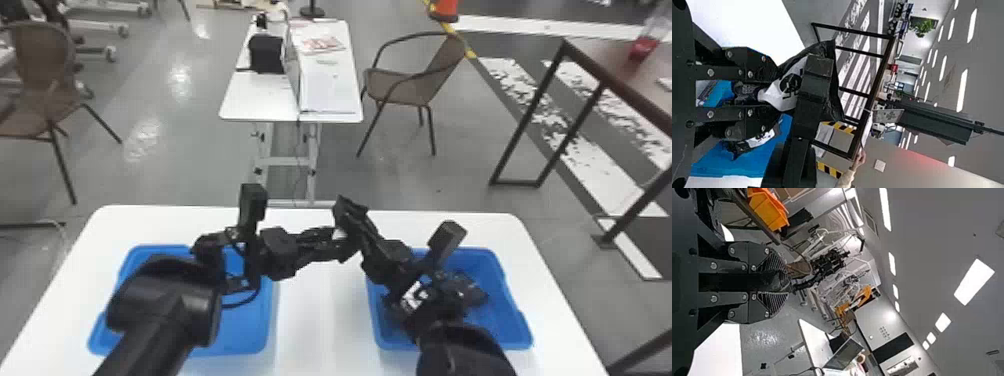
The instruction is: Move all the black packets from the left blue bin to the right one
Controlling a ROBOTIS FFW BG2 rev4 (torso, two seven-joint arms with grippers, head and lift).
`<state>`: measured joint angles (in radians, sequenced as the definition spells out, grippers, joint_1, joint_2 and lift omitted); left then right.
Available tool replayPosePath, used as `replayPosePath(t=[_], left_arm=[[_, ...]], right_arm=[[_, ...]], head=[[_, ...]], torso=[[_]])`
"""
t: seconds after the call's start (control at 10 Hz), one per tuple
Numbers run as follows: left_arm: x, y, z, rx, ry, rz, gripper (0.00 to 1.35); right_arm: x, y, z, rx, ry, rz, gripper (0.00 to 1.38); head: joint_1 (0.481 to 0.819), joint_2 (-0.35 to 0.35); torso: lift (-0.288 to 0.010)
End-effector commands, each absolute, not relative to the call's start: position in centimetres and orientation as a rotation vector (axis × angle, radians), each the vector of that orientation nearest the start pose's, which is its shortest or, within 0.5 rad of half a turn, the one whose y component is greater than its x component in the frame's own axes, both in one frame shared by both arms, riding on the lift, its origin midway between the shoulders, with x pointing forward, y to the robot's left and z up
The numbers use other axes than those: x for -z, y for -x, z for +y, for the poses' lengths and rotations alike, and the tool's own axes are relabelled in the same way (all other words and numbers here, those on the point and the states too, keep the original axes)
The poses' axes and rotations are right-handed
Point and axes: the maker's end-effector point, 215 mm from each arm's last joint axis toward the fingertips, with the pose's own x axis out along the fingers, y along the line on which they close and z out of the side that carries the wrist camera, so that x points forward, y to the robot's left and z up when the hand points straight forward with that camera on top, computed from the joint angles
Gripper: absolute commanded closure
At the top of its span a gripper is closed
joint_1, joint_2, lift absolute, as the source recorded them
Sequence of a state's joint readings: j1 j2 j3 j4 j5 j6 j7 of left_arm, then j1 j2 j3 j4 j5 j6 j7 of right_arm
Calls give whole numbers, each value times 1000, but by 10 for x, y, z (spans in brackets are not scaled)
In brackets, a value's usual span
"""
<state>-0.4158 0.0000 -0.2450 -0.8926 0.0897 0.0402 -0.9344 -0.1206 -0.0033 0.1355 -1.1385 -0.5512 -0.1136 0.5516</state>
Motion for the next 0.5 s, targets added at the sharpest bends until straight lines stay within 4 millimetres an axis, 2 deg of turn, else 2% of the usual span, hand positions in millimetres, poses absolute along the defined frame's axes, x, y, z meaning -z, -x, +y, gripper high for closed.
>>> replayPosePath(t=[0.0,0.1,0.2,0.3,0.4], left_arm=[[436,-554,-26,1103,129,304,213],[437,-556,-3,1058,156,291,56],[442,-553,24,1002,176,313,128],[434,-555,58,928,175,293,151],[424,-554,91,858,184,261,9]], right_arm=[[417,-578,-102,-496,-577,68,1273],[420,-585,-139,-427,-568,56,1273],[428,-585,-178,-359,-573,52,1273],[442,-578,-213,-298,-564,64,1273],[460,-568,-241,-249,-560,97,1273]], head=[[695,-106],[695,-114],[695,-127],[695,-138],[695,-143]], torso=[[0],[0],[0],[0],[0]])
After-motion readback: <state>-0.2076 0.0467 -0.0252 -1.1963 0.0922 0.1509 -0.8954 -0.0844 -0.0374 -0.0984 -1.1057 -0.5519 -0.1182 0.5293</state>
